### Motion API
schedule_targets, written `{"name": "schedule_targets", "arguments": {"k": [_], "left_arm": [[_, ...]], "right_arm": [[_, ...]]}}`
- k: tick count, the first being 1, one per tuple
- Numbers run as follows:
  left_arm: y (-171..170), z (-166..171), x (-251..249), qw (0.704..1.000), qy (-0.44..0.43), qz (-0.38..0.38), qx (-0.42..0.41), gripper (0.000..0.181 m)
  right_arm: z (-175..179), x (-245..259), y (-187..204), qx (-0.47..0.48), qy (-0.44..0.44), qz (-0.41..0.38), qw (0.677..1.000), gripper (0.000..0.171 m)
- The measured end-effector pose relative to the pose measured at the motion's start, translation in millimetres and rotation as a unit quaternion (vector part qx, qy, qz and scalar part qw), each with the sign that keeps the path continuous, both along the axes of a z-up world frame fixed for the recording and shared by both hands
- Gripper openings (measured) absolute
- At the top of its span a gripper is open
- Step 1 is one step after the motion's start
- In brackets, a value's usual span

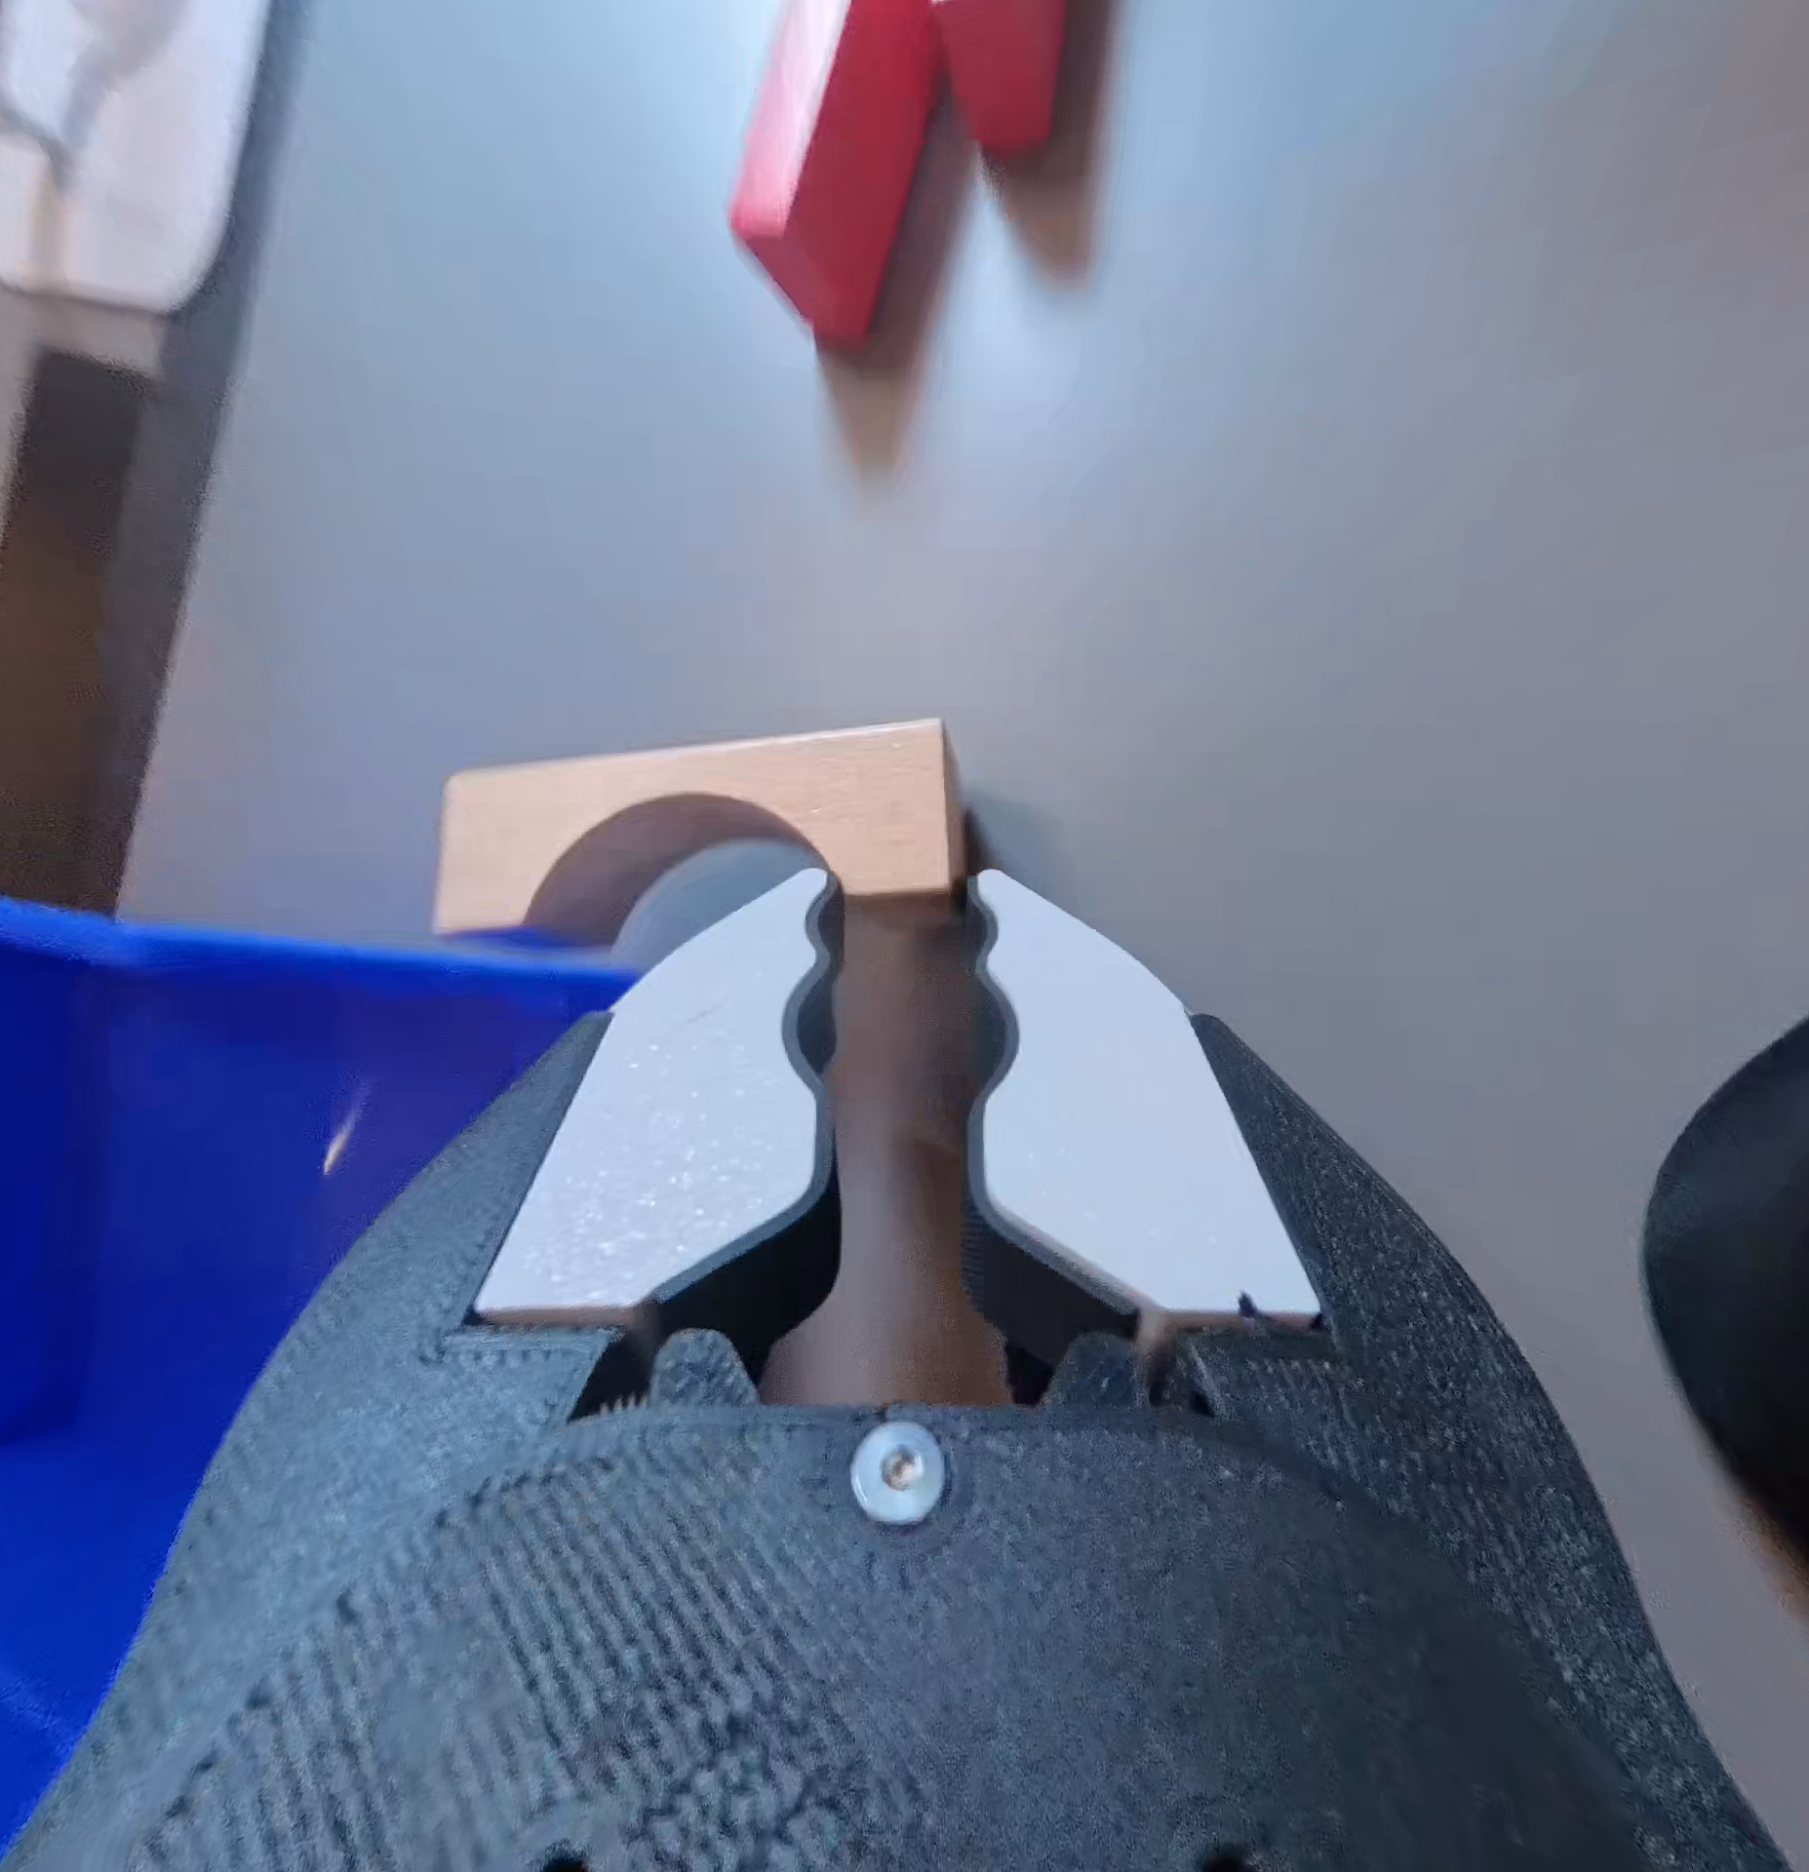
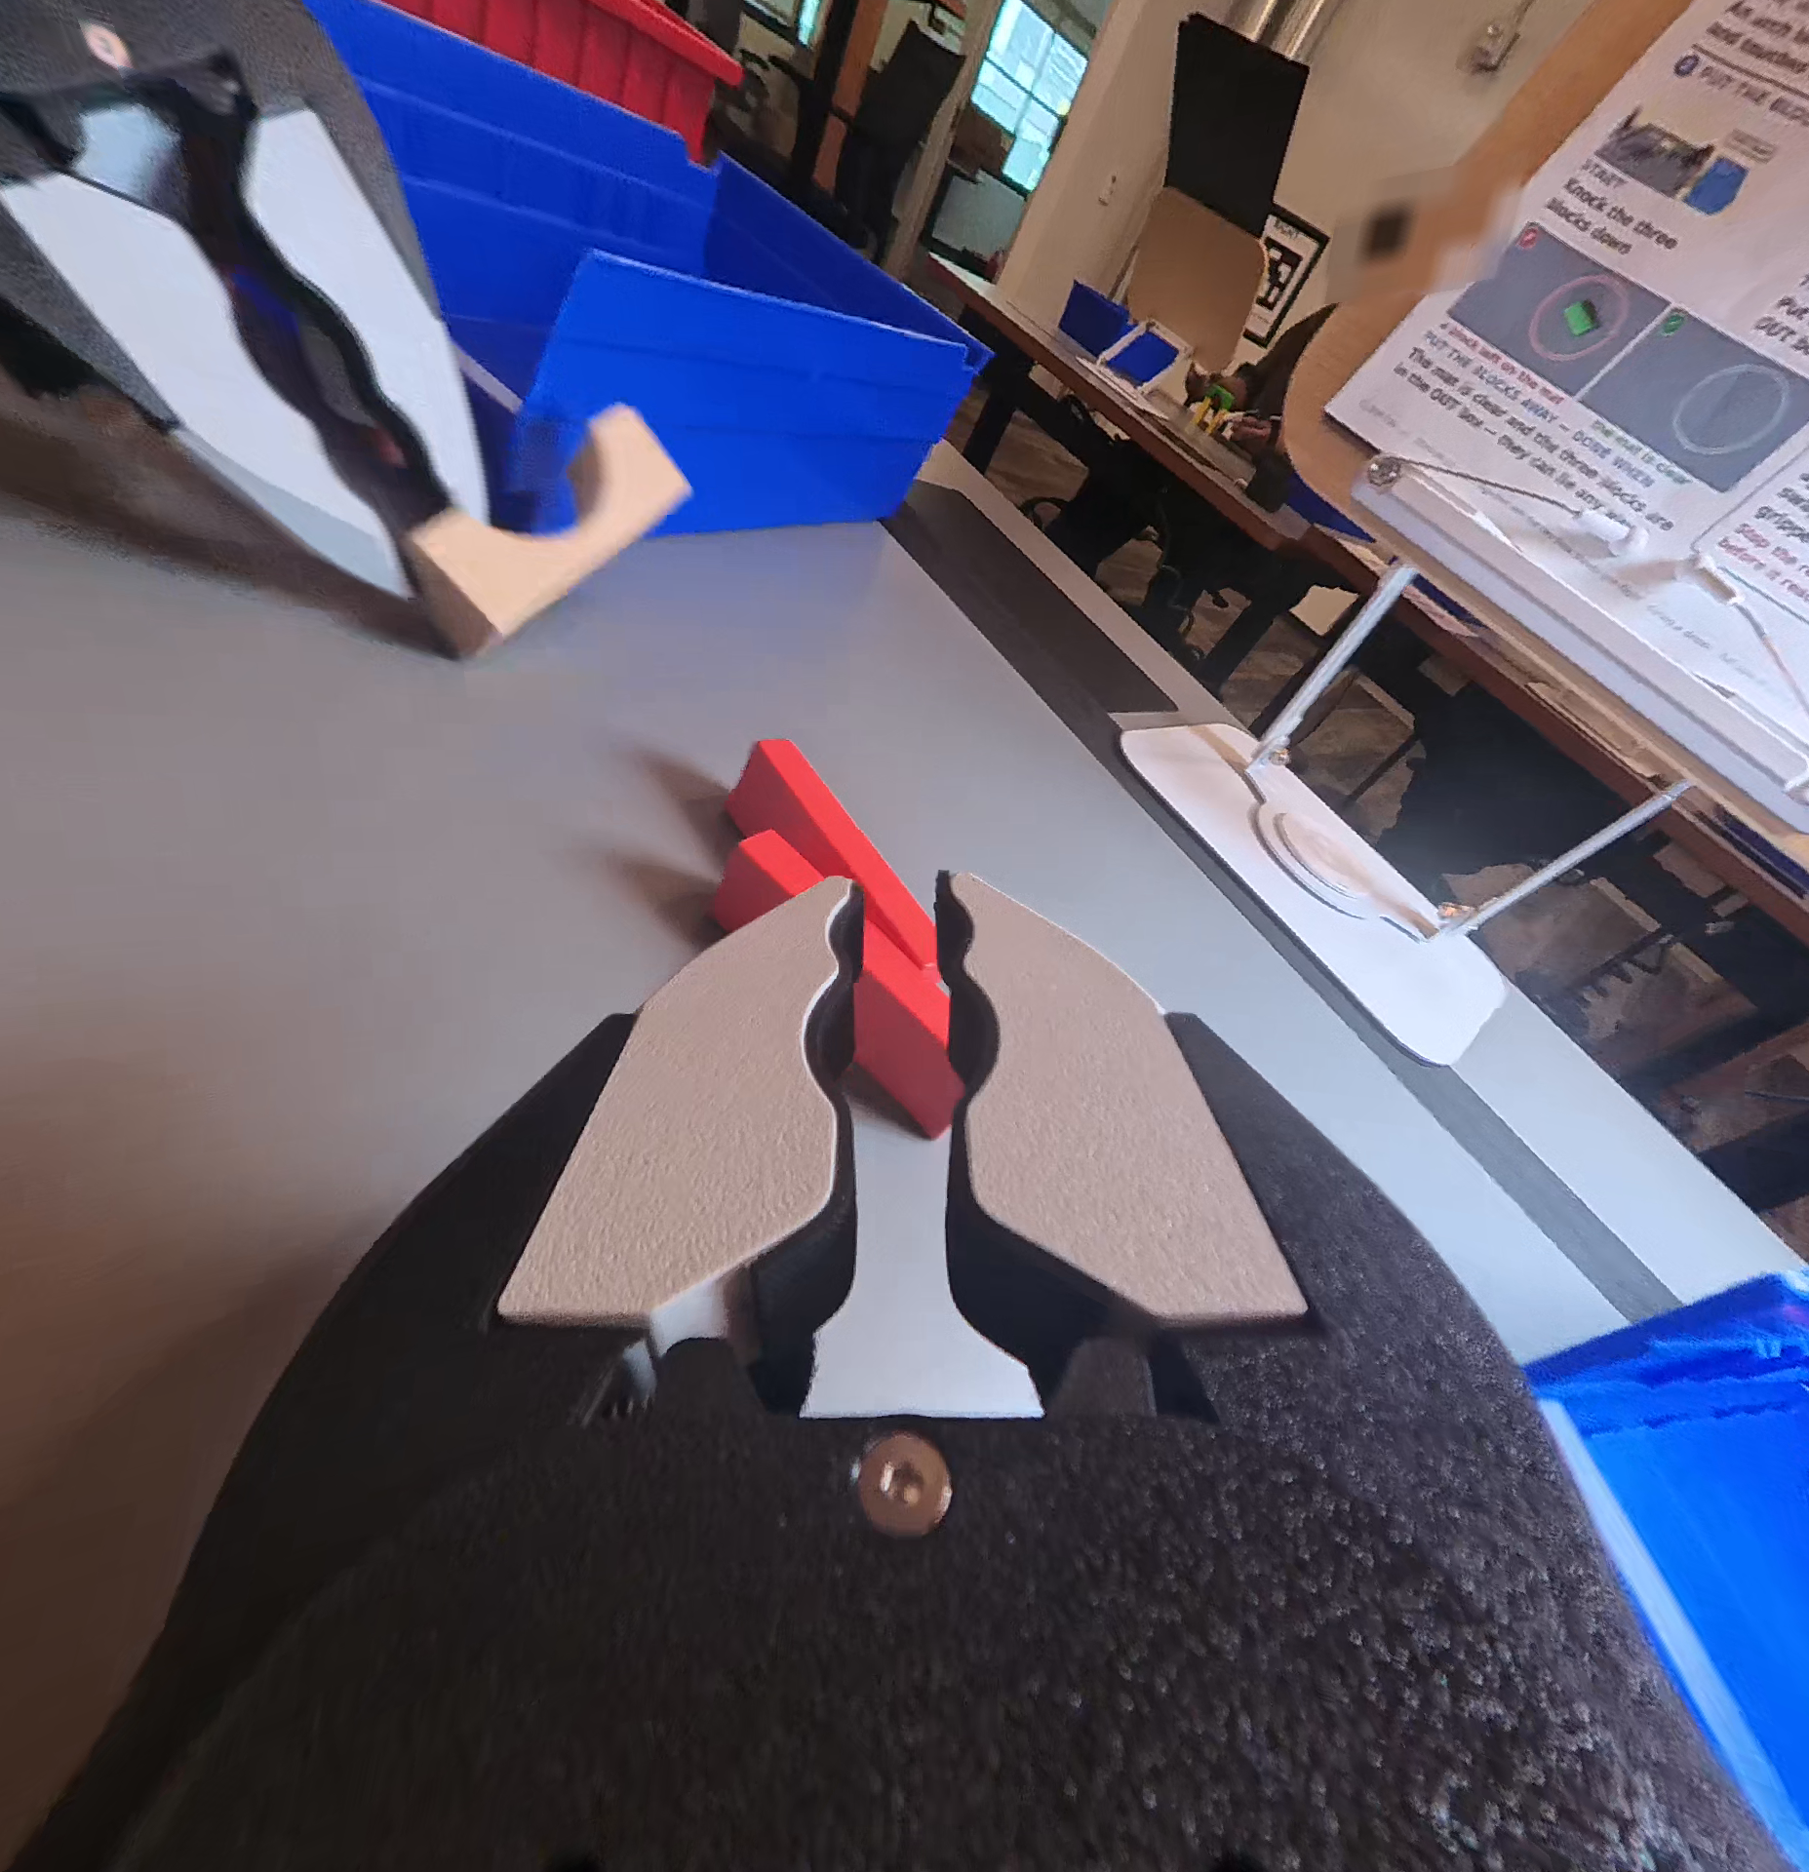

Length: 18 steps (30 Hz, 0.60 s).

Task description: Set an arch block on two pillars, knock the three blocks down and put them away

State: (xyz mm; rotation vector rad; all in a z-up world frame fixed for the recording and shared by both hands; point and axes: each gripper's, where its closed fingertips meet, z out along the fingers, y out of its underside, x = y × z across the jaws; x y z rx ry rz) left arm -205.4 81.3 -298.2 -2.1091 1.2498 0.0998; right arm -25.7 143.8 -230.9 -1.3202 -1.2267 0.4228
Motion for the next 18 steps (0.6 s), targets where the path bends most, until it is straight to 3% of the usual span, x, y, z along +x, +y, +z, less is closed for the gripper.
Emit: {"name": "schedule_targets", "arguments": {"k": [3, 5, 6, 8, 11, 13, 14, 15, 16, 18], "left_arm": [[5.6, 34.3, 51.9, 0.99, -0.077, -0.056, 0.1, 0.018], [6.0, 47.8, 76.4, 0.978, -0.046, -0.081, 0.186, 0.018], [3.7, 50.6, 88.7, 0.969, -0.019, -0.098, 0.227, 0.018], [-3.4, 52.1, 111.5, 0.95, 0.022, -0.13, 0.283, 0.018], [-17.2, 62.4, 141.0, 0.907, 0.053, -0.181, 0.376, 0.018], [-33.1, 62.3, 162.1, 0.886, 0.036, -0.223, 0.404, 0.018], [-40.4, 60.9, 170.7, 0.876, 0.032, -0.241, 0.416, 0.018], [-46.2, 60.4, 177.0, 0.861, 0.042, -0.257, 0.436, 0.018], [-50.3, 63.5, 180.9, 0.841, 0.055, -0.267, 0.467, 0.018], [-55.6, 85.9, 180.7, 0.803, 0.041, -0.249, 0.539, 0.017]], "right_arm": [[-1.7, -13.0, -26.0, -0.114, 0.032, 0.069, 0.991, 0.029], [0.9, -25.0, -49.1, -0.267, 0.078, 0.124, 0.952, 0.062], [2.0, -29.2, -56.5, -0.33, 0.095, 0.14, 0.929, 0.067], [-1.3, -33.3, -62.9, -0.39, 0.107, 0.157, 0.901, 0.069], [1.2, -33.4, -65.0, -0.407, 0.122, 0.182, 0.887, 0.073], [18.0, -31.8, -73.2, -0.44, 0.161, 0.23, 0.853, 0.07], [23.0, -30.4, -79.5, -0.462, 0.168, 0.256, 0.832, 0.061], [25.5, -27.8, -86.2, -0.481, 0.164, 0.283, 0.814, 0.023], [26.9, -25.4, -85.8, -0.487, 0.162, 0.286, 0.809, 0.013], [38.6, -16.6, -56.0, -0.453, 0.2, 0.218, 0.841, 0.012]]}}
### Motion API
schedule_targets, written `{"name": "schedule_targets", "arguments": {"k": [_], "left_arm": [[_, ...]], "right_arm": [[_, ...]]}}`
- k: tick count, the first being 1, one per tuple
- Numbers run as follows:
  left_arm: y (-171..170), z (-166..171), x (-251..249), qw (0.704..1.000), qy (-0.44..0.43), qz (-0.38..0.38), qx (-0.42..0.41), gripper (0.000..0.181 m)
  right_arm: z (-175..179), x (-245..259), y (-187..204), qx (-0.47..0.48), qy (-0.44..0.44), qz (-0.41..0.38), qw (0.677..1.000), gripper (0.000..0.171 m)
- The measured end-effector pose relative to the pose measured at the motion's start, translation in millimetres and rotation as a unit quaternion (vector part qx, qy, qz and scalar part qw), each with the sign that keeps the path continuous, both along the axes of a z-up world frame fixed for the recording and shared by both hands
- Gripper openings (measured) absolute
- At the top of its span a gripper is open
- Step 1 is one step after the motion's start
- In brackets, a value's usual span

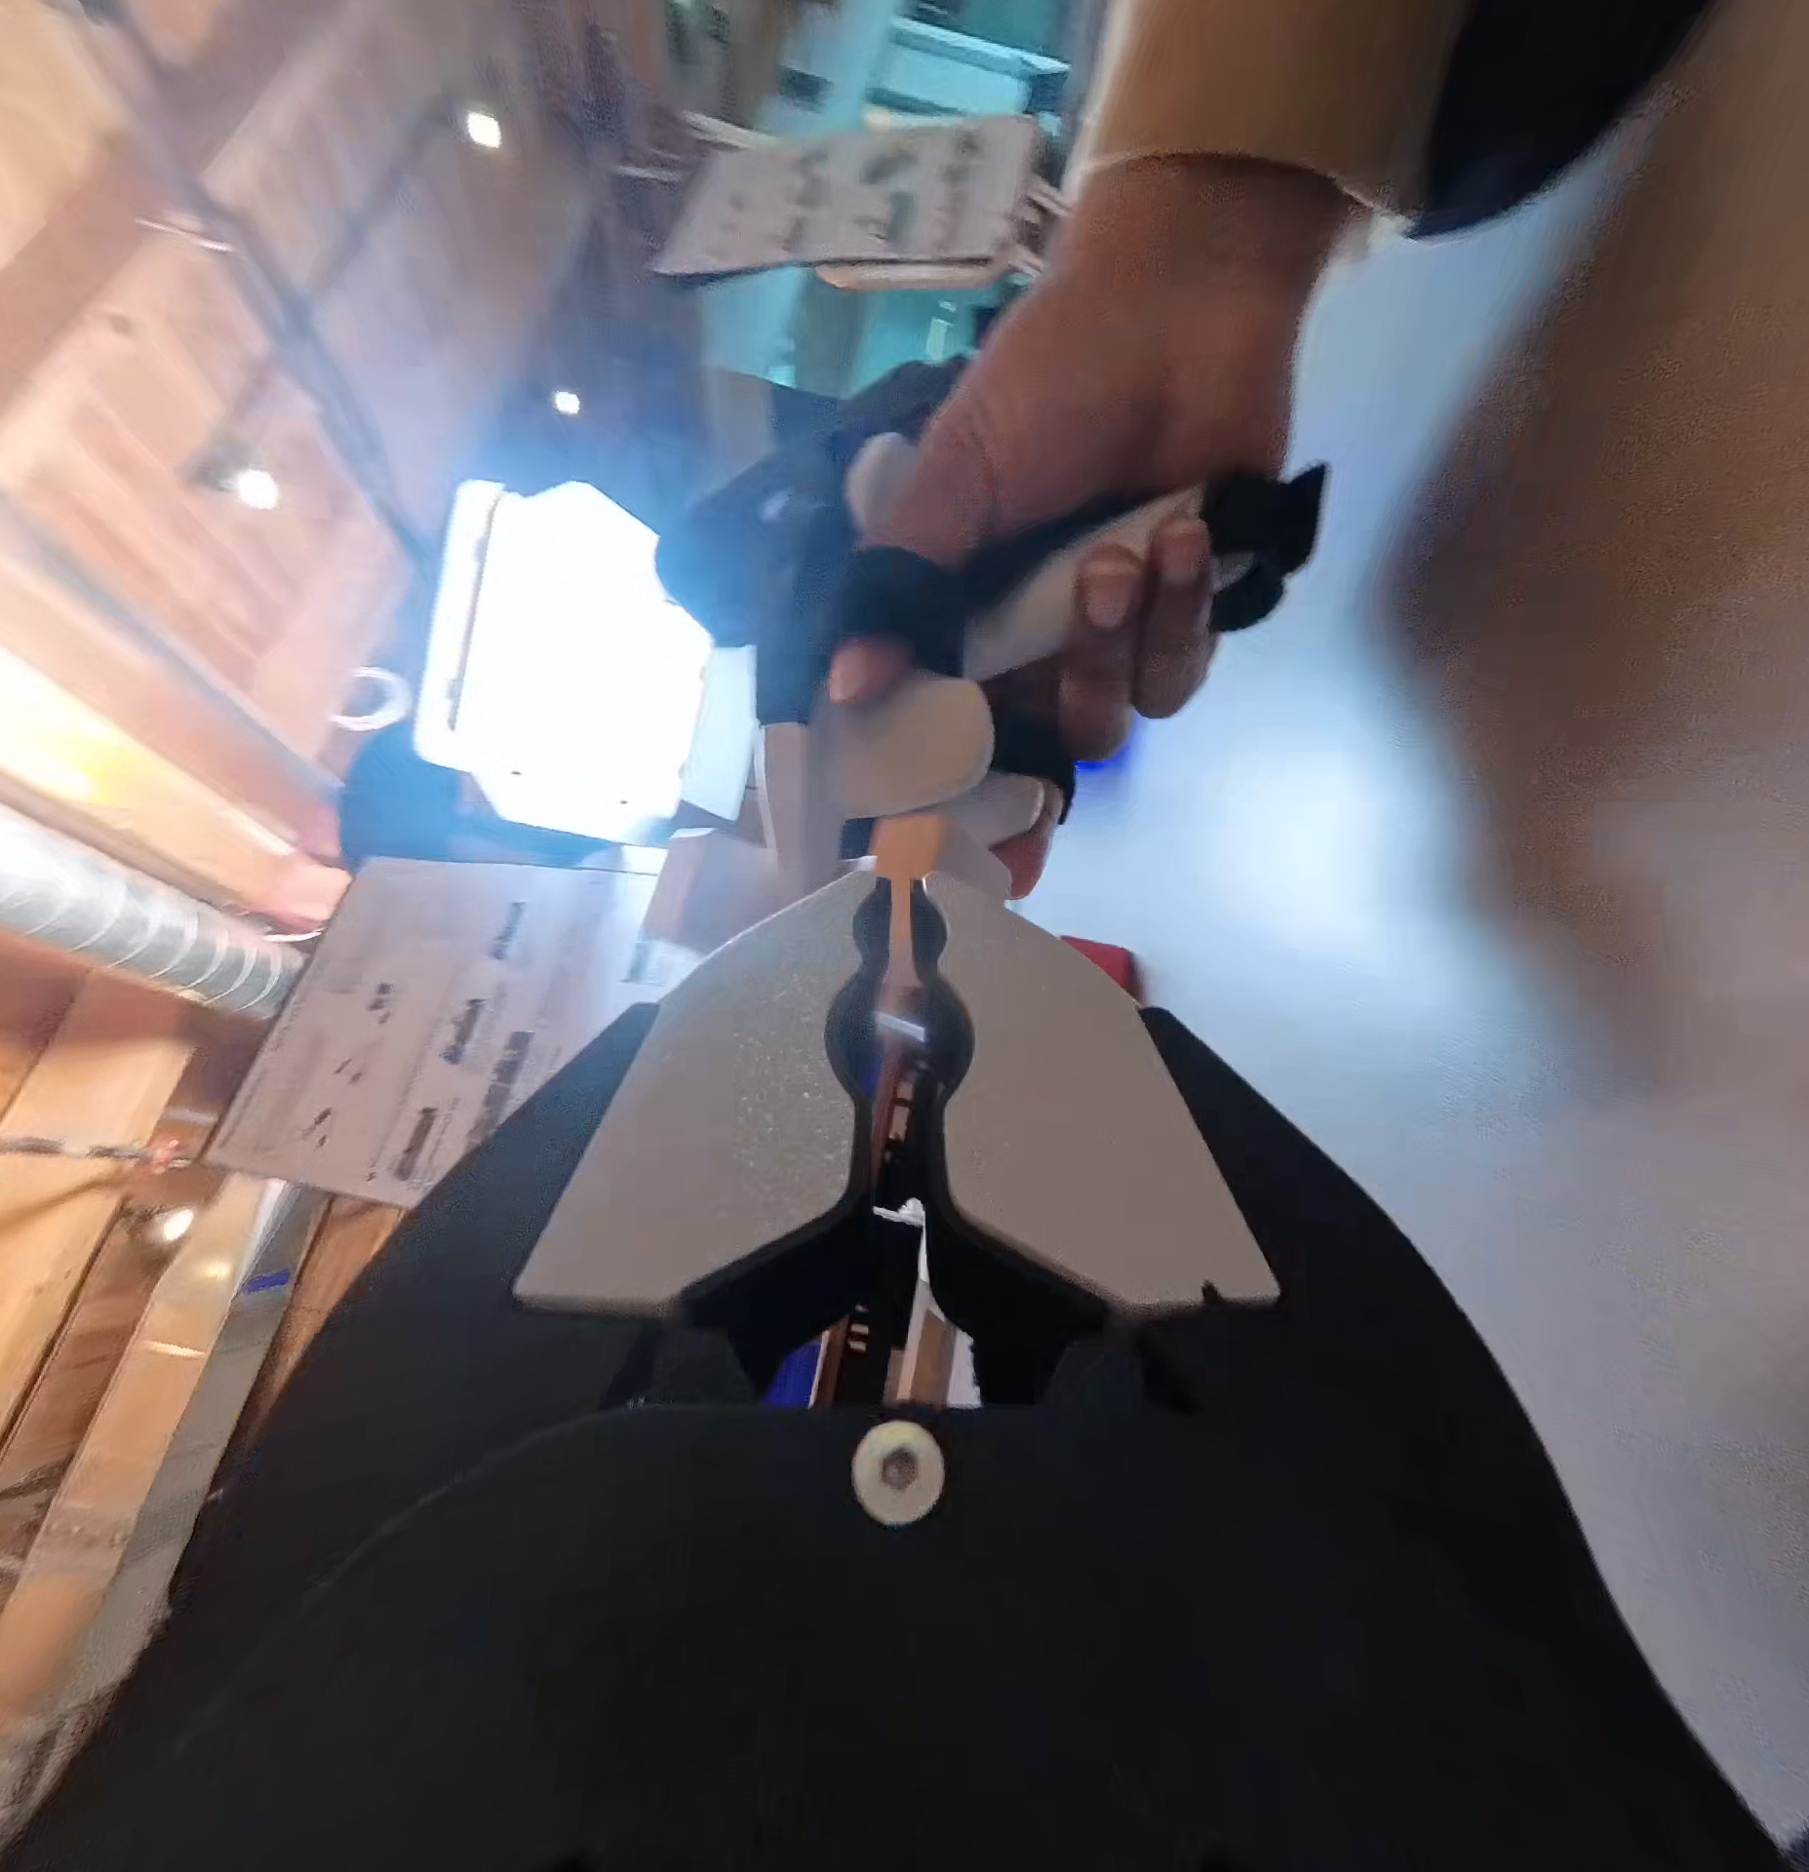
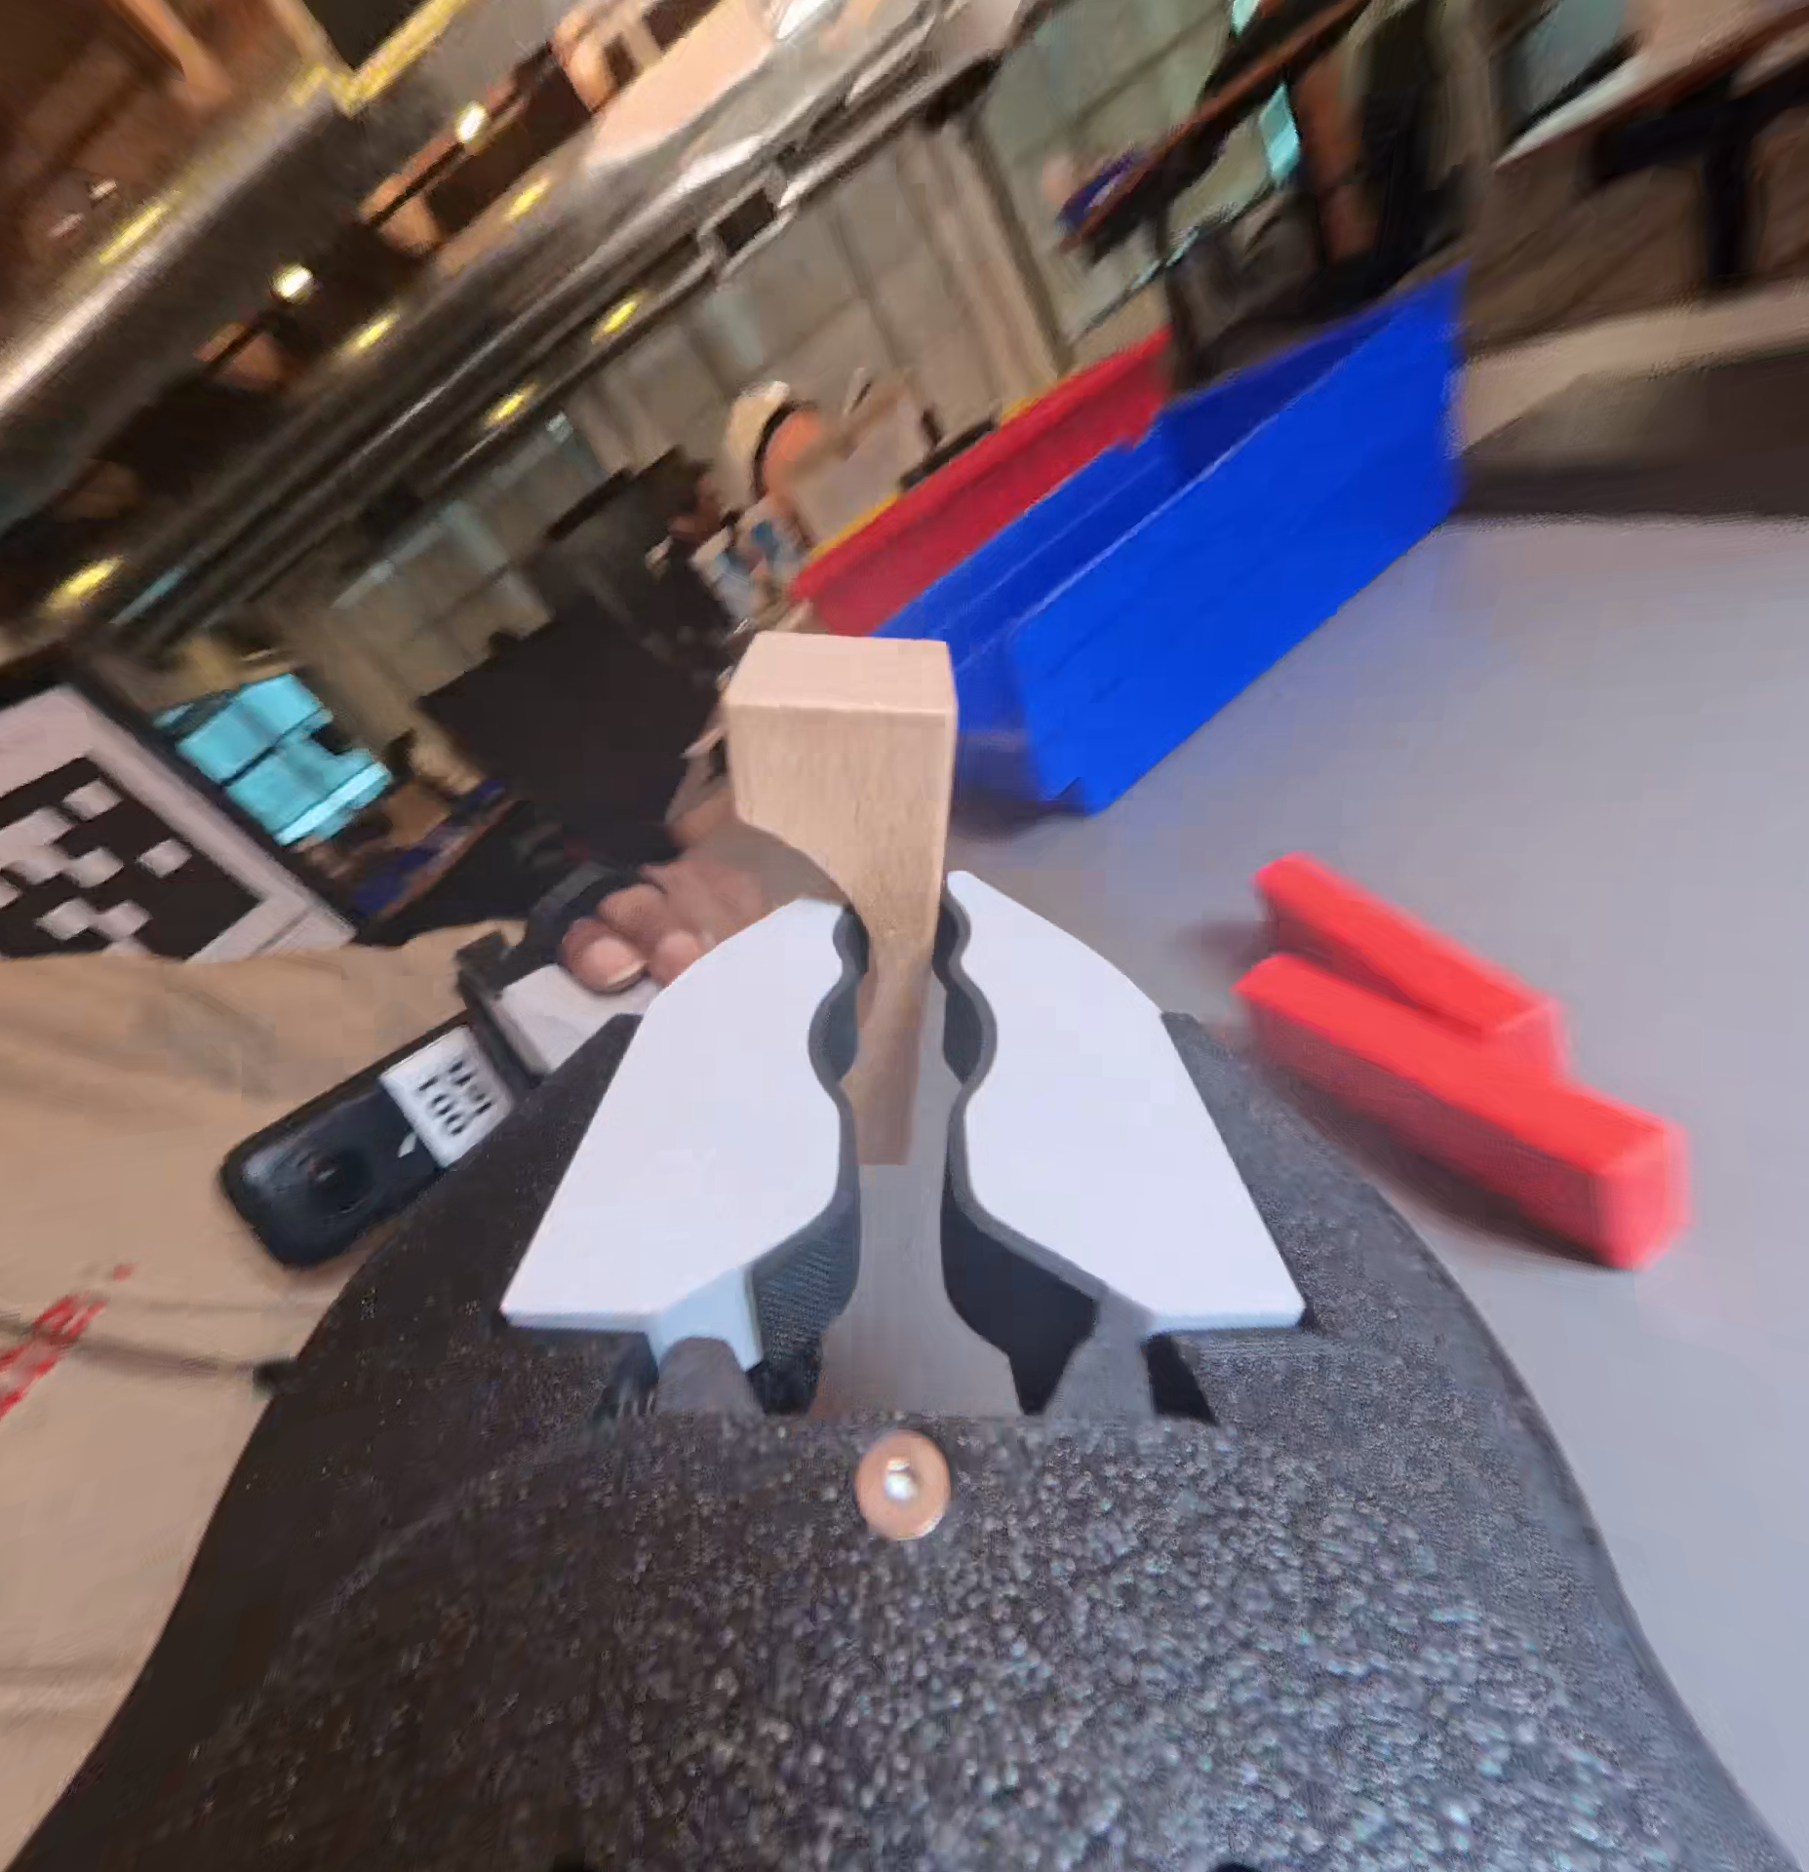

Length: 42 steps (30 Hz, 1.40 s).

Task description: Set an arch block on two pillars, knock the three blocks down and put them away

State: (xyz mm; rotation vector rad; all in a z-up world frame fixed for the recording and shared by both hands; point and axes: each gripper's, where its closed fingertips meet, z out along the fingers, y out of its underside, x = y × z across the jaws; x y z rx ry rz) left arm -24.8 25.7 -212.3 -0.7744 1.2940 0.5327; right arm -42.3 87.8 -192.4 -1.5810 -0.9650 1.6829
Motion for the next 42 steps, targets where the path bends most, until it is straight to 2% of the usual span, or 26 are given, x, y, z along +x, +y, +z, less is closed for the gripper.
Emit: {"name": "schedule_targets", "arguments": {"k": [2, 3, 4, 5, 7, 9, 11, 13, 15, 16, 18, 20, 21, 23, 24, 26, 28, 29, 31, 32, 35, 36, 38, 42], "left_arm": [[4.1, 13.4, -8.7, 0.997, -0.064, 0.004, -0.039, 0.016], [12.2, 15.4, -15.6, 0.99, -0.107, 0.016, -0.089, 0.024], [19.9, 13.8, -21.0, 0.976, -0.152, 0.02, -0.153, 0.029], [26.6, 11.9, -25.6, 0.957, -0.199, 0.016, -0.212, 0.029], [39.6, 5.5, -33.1, 0.911, -0.273, 0.006, -0.309, 0.026], [50.1, -2.6, -38.3, 0.872, -0.314, 0.003, -0.375, 0.023], [56.5, -9.3, -43.4, 0.852, -0.332, 0.011, -0.404, 0.022], [58.3, -11.8, -47.2, 0.85, -0.334, 0.02, -0.406, 0.02], [57.3, -12.5, -48.0, 0.856, -0.327, 0.023, -0.4, 0.02], [56.8, -13.4, -47.8, 0.858, -0.323, 0.025, -0.398, 0.02], [56.5, -14.1, -48.1, 0.86, -0.319, 0.027, -0.397, 0.02], [58.1, -15.1, -50.1, 0.856, -0.324, 0.029, -0.401, 0.02], [59.8, -15.6, -51.7, 0.852, -0.329, 0.032, -0.405, 0.021], [63.2, -16.3, -56.0, 0.844, -0.341, 0.036, -0.412, 0.021], [64.8, -16.0, -58.7, 0.841, -0.348, 0.038, -0.413, 0.021], [68.4, -15.8, -64.6, 0.836, -0.359, 0.044, -0.412, 0.021], [71.3, -16.9, -69.2, 0.83, -0.369, 0.049, -0.416, 0.021], [72.3, -17.2, -71.1, 0.827, -0.373, 0.05, -0.418, 0.021], [73.5, -17.1, -74.1, 0.827, -0.375, 0.052, -0.416, 0.021], [73.5, -17.4, -74.6, 0.828, -0.374, 0.052, -0.415, 0.021], [72.3, -19.7, -72.5, 0.834, -0.361, 0.051, -0.414, 0.021], [71.6, -20.6, -71.2, 0.838, -0.354, 0.05, -0.413, 0.021], [70.3, -22.6, -68.5, 0.84, -0.346, 0.047, -0.415, 0.021], [68.7, -21.9, -68.1, 0.833, -0.352, 0.038, -0.426, 0.02]], "right_arm": [[25.9, 27.7, 46.4, 0.05, 0.012, -0.116, 0.992, 0.012], [36.0, 48.9, 75.8, 0.1, -0.01, -0.191, 0.976, 0.012], [45.2, 75.2, 106.9, 0.166, -0.048, -0.269, 0.948, 0.012], [51.3, 105.5, 138.9, 0.226, -0.102, -0.344, 0.906, 0.012], [47.5, 167.2, 196.3, 0.277, -0.23, -0.448, 0.818, 0.011], [14.3, 217.0, 236.3, 0.261, -0.382, -0.47, 0.752, 0.012], [-27.1, 242.9, 257.9, 0.237, -0.499, -0.438, 0.71, 0.013], [-52.9, 238.1, 269.5, 0.228, -0.528, -0.401, 0.712, 0.013], [-59.6, 227.0, 276.8, 0.235, -0.527, -0.399, 0.713, 0.019], [-52.6, 223.0, 280.3, 0.254, -0.516, -0.416, 0.704, 0.036], [-26.8, 214.7, 280.1, 0.295, -0.478, -0.456, 0.69, 0.052], [11.4, 197.5, 266.5, 0.339, -0.408, -0.483, 0.697, 0.052], [31.7, 180.5, 252.4, 0.364, -0.363, -0.476, 0.714, 0.05], [55.5, 128.8, 207.6, 0.41, -0.288, -0.388, 0.774, 0.039], [53.9, 99.1, 178.9, 0.42, -0.269, -0.311, 0.809, 0.046], [28.3, 51.2, 124.9, 0.405, -0.271, -0.154, 0.859, 0.06], [-14.5, 21.5, 89.1, 0.369, -0.309, -0.033, 0.876, 0.075], [-37.7, 13.2, 82.2, 0.363, -0.337, 0.006, 0.869, 0.082], [-76.0, 1.6, 85.4, 0.375, -0.381, 0.042, 0.844, 0.084], [-88.7, -4.1, 85.9, 0.368, -0.392, 0.057, 0.841, 0.084], [-102.5, -22.8, 88.2, 0.356, -0.395, 0.079, 0.843, 0.082], [-105.7, -26.6, 89.1, 0.36, -0.401, 0.087, 0.838, 0.076], [-112.5, -32.9, 86.1, 0.362, -0.408, 0.104, 0.832, 0.036], [-108.3, -28.3, 76.7, 0.389, -0.418, 0.124, 0.811, 0.035]]}}
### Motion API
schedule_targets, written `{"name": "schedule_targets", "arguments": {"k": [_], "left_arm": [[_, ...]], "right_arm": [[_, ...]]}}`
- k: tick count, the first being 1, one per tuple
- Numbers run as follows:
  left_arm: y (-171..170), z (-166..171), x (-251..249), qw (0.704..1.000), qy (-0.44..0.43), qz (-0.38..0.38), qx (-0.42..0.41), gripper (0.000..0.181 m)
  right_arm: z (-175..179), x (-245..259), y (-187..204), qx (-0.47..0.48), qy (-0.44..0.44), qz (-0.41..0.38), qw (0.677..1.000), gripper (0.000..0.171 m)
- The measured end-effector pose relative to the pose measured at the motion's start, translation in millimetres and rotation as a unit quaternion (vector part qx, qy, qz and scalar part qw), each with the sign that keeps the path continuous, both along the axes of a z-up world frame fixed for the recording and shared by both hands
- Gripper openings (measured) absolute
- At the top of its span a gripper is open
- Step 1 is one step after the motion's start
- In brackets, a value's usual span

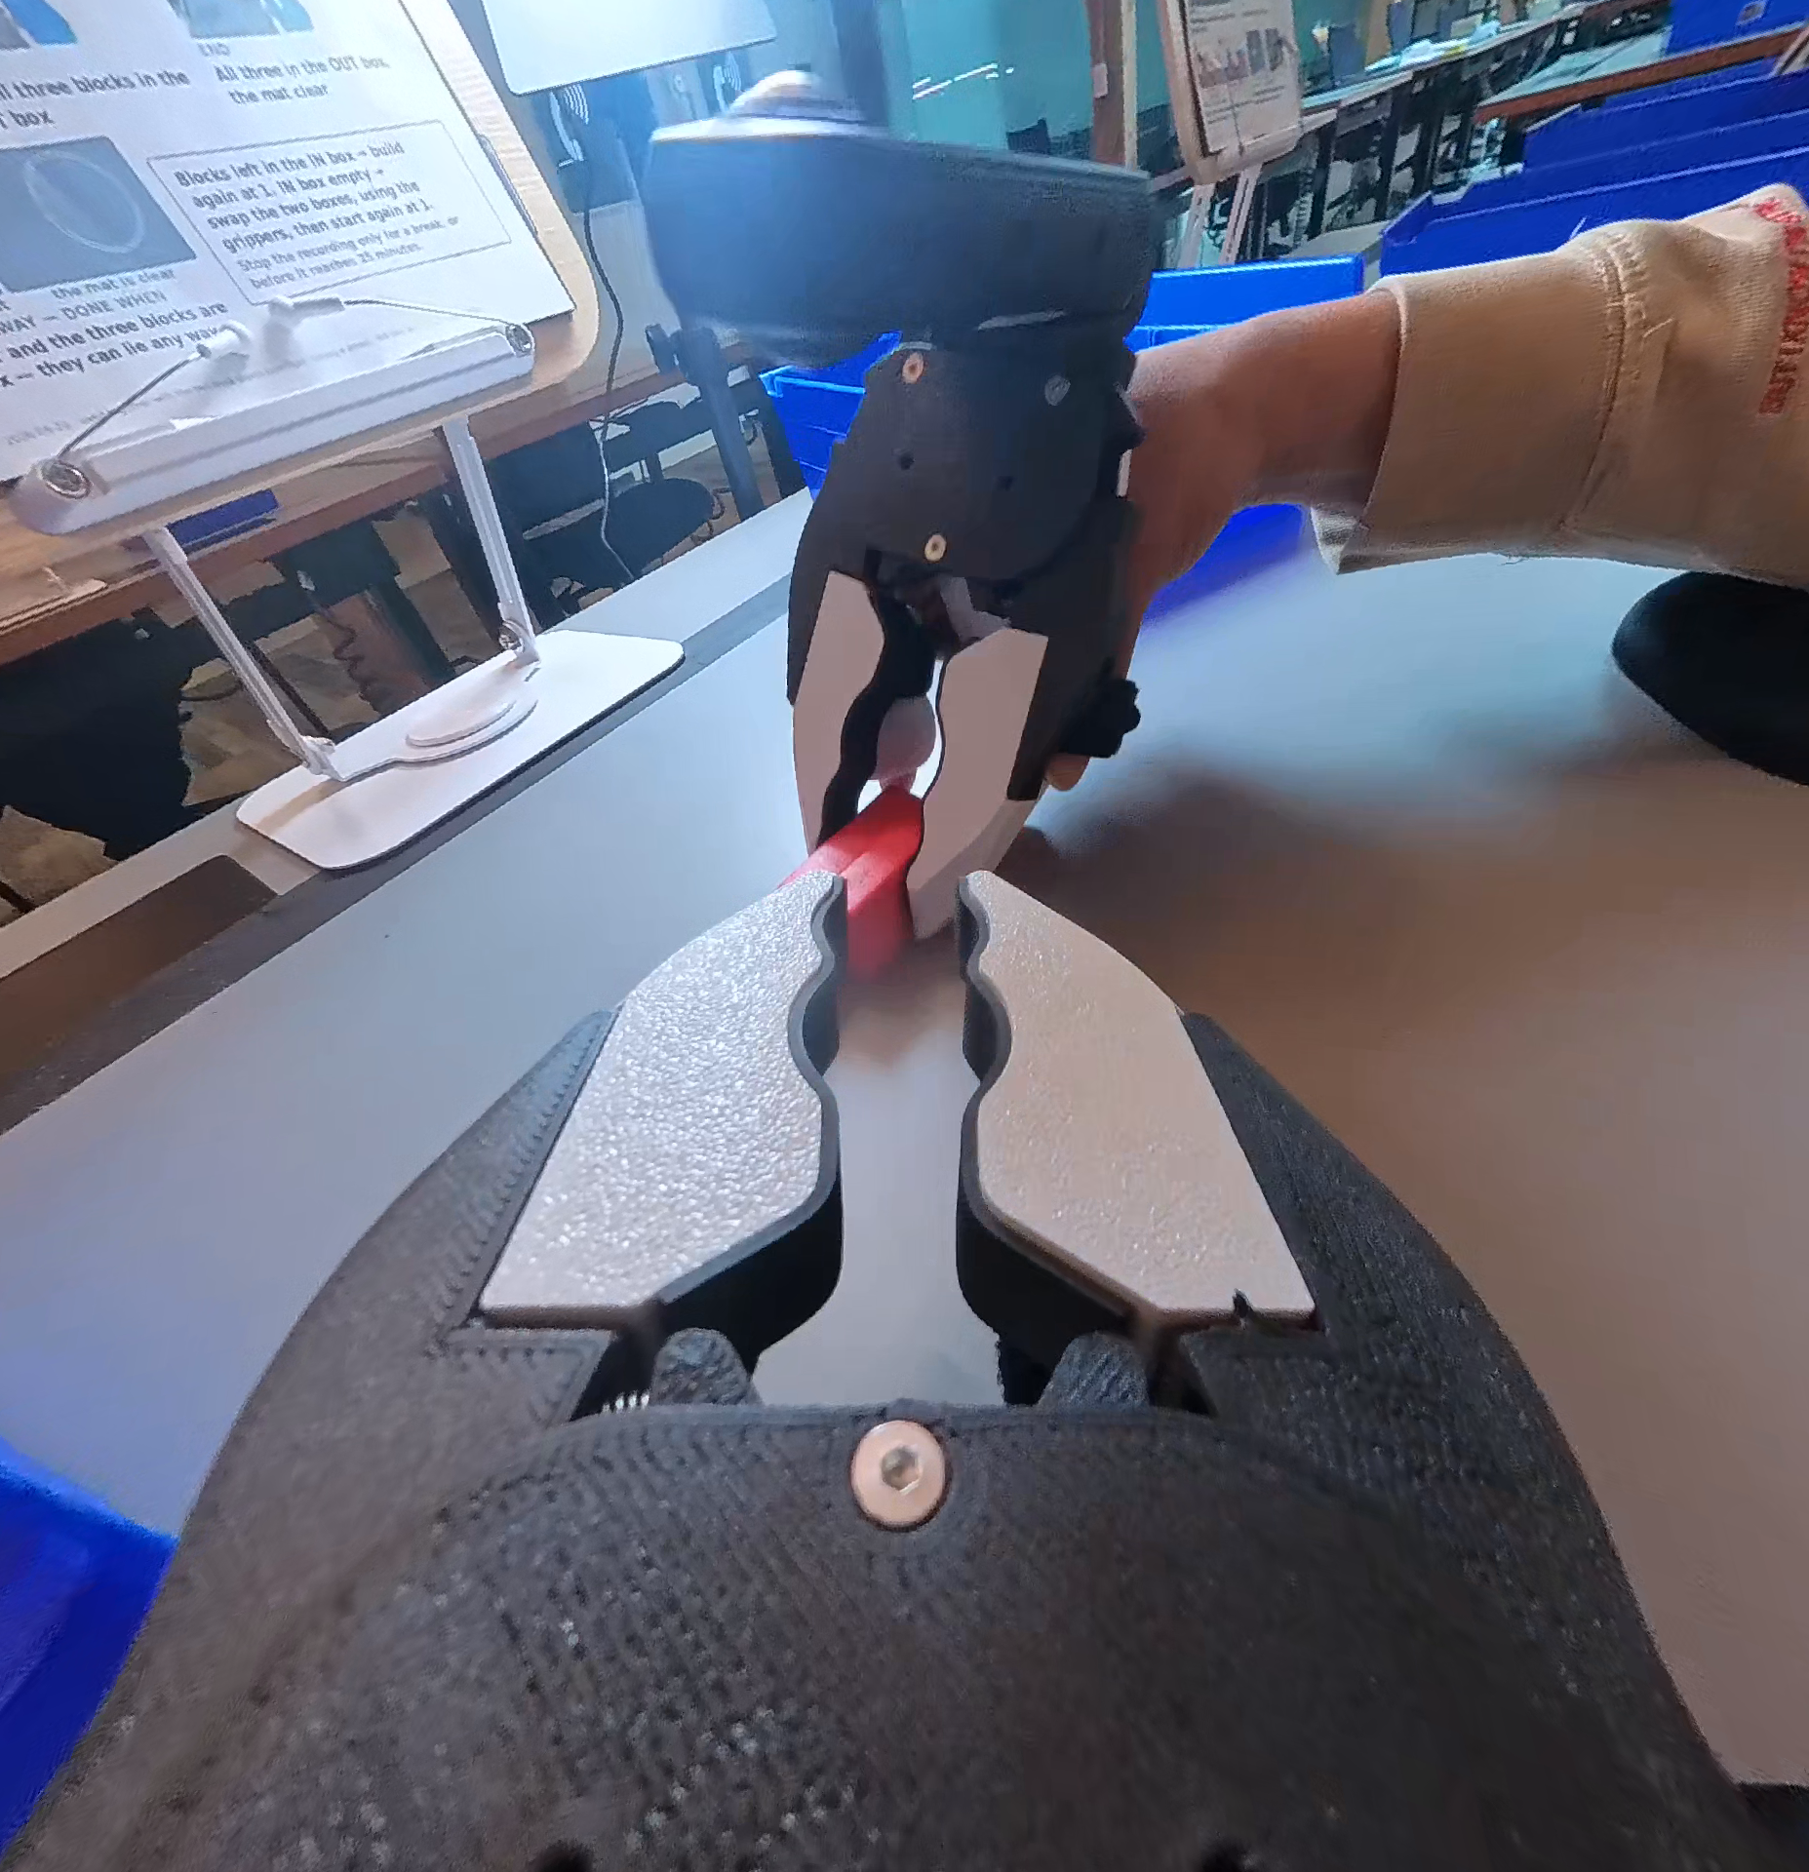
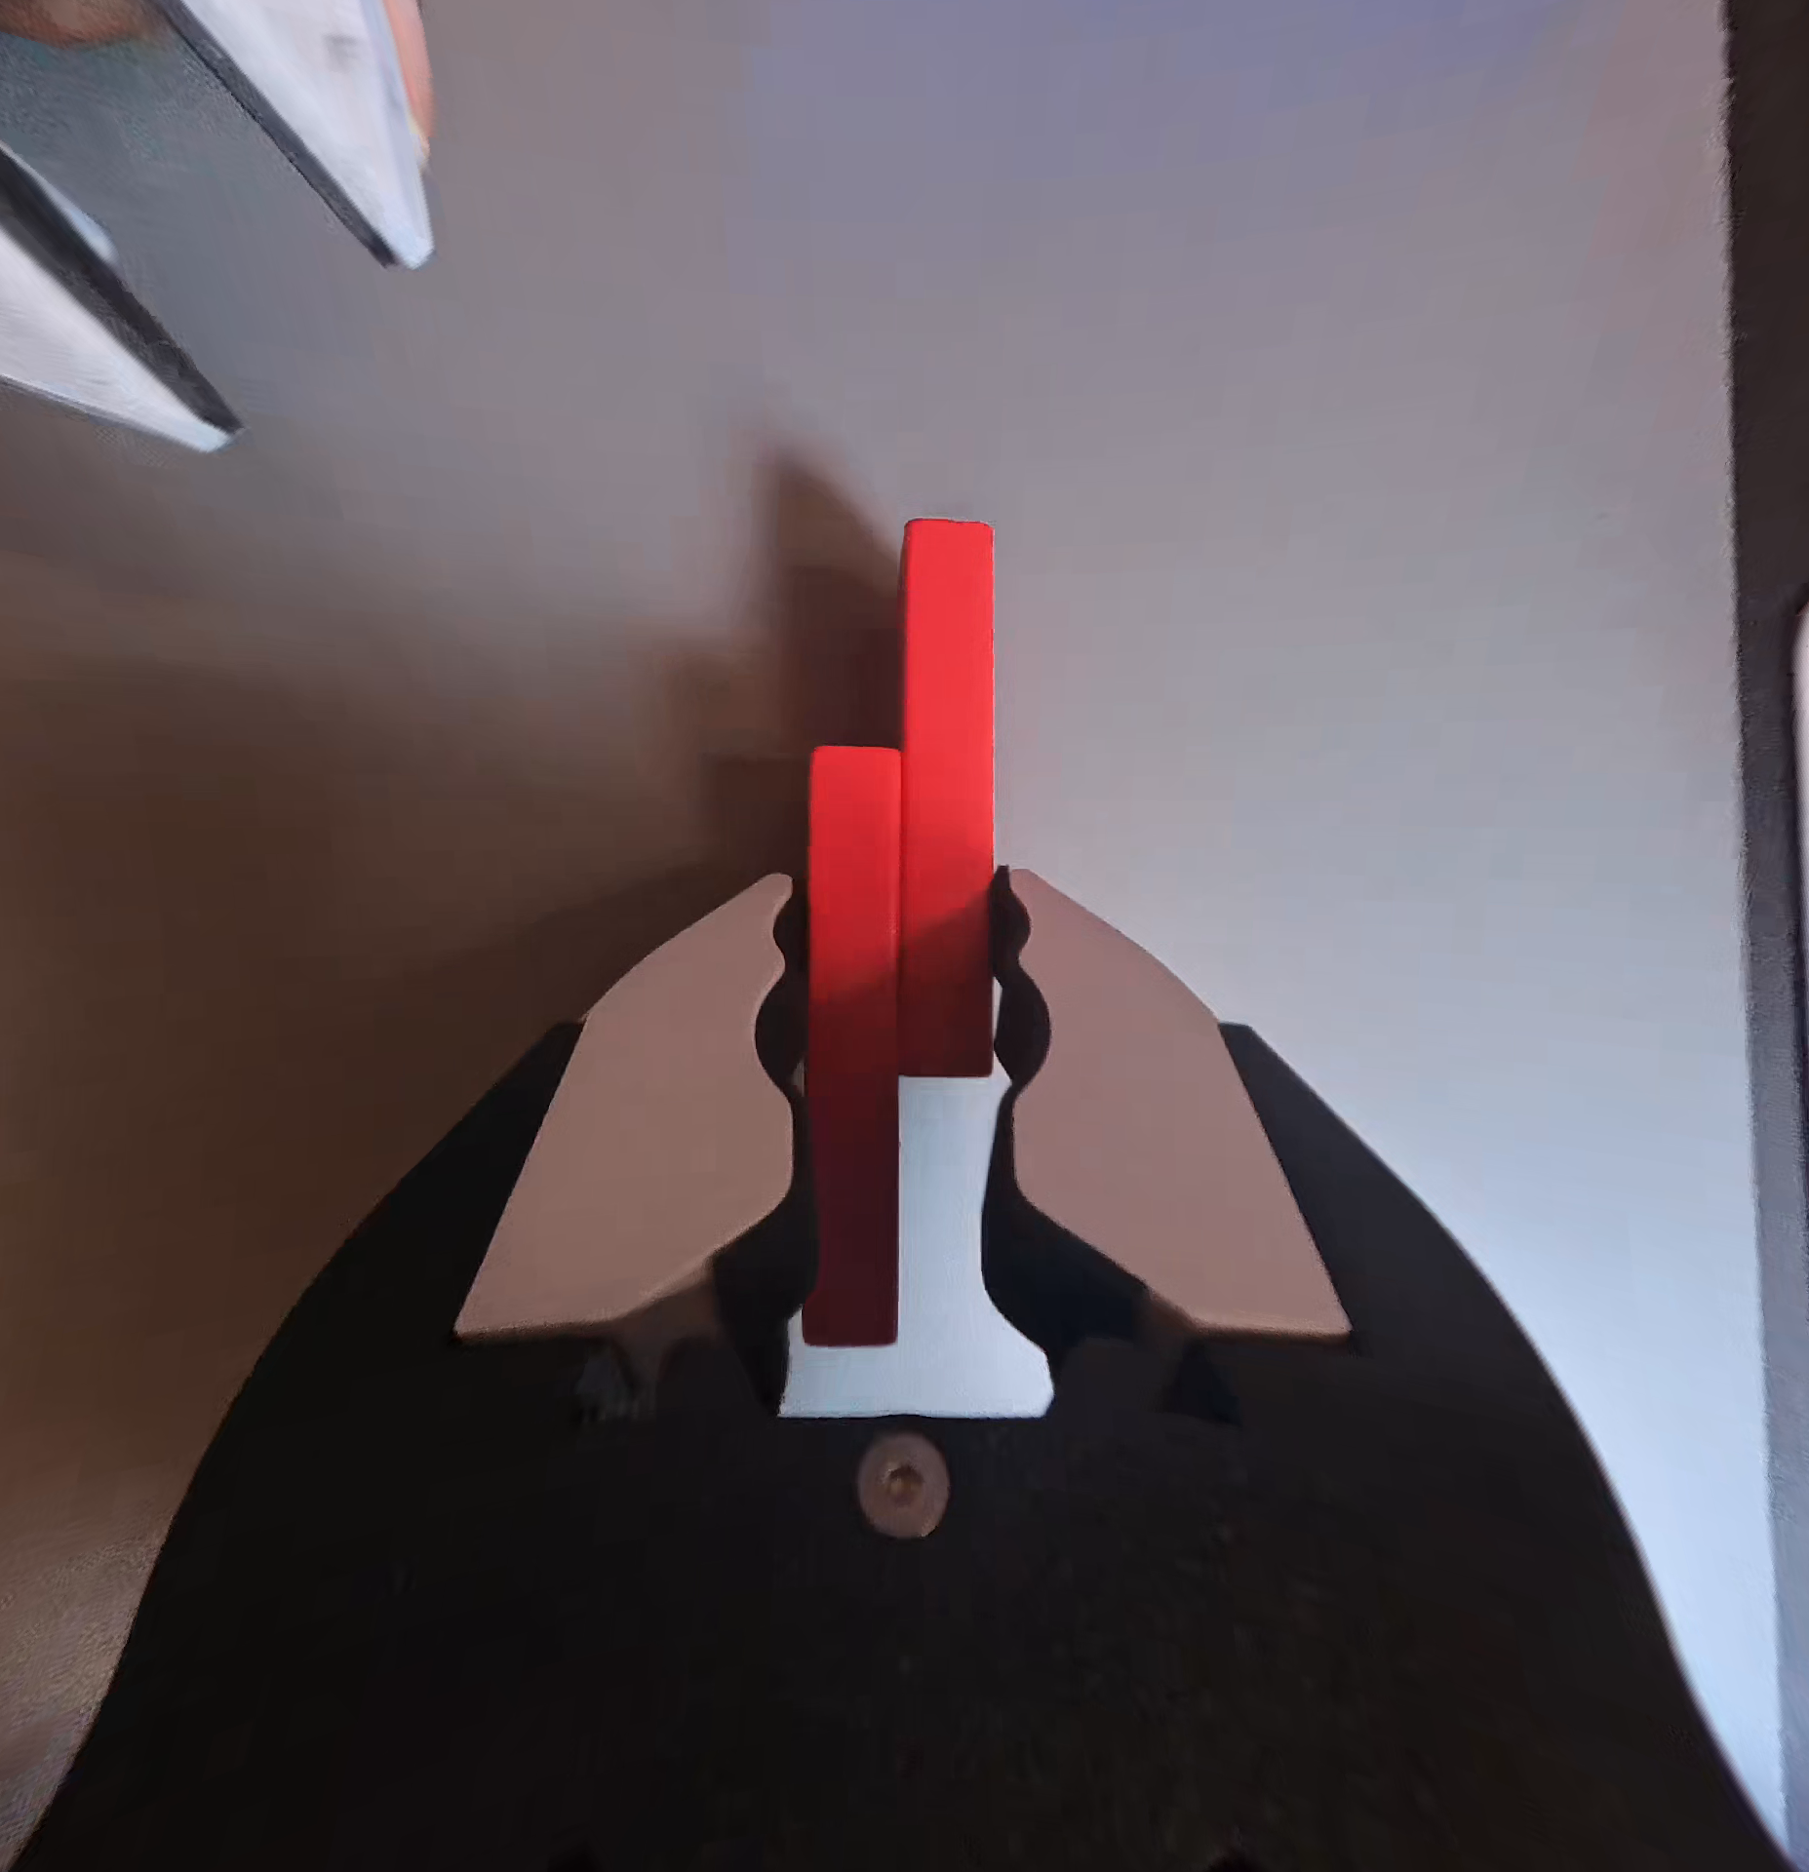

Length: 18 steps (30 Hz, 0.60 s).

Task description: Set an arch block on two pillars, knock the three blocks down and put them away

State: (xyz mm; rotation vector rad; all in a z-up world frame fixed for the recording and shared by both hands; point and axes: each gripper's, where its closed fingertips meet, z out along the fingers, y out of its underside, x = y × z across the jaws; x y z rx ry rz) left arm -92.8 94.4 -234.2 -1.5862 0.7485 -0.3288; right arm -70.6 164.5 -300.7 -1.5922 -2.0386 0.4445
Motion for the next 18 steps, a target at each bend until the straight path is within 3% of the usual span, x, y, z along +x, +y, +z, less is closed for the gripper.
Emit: {"name": "schedule_targets", "arguments": {"k": [2, 5, 8, 10, 12, 14, 18], "left_arm": [[0.3, 0.4, -2.1, 1.0, -0.008, 0.0, -0.004, 0.019], [1.8, -1.0, -4.5, 1.0, -0.012, 0.002, -0.008, 0.018], [1.0, -0.2, -3.2, 1.0, -0.022, -0.004, -0.012, 0.019], [0.8, -0.2, -2.5, 0.999, -0.027, -0.007, -0.015, 0.02], [1.1, -0.8, -2.5, 0.999, -0.034, -0.008, -0.022, 0.02], [2.4, -1.6, -3.6, 0.999, -0.04, -0.007, -0.028, 0.02], [3.7, -3.4, -4.2, 0.999, -0.038, -0.006, -0.032, 0.02]], "right_arm": [[27.7, 2.5, 5.1, 0.016, 0.039, -0.017, 0.999, 0.035], [99.7, 19.5, 33.8, 0.061, 0.138, -0.09, 0.985, 0.035], [175.4, 75.6, 92.0, 0.14, 0.247, -0.238, 0.929, 0.034], [196.5, 136.8, 133.1, 0.172, 0.265, -0.359, 0.879, 0.035], [182.3, 205.9, 168.7, 0.178, 0.209, -0.485, 0.83, 0.035], [146.4, 267.5, 191.0, 0.159, 0.13, -0.585, 0.784, 0.035], [59.3, 323.9, 198.0, 0.083, -0.025, -0.654, 0.752, 0.035]]}}
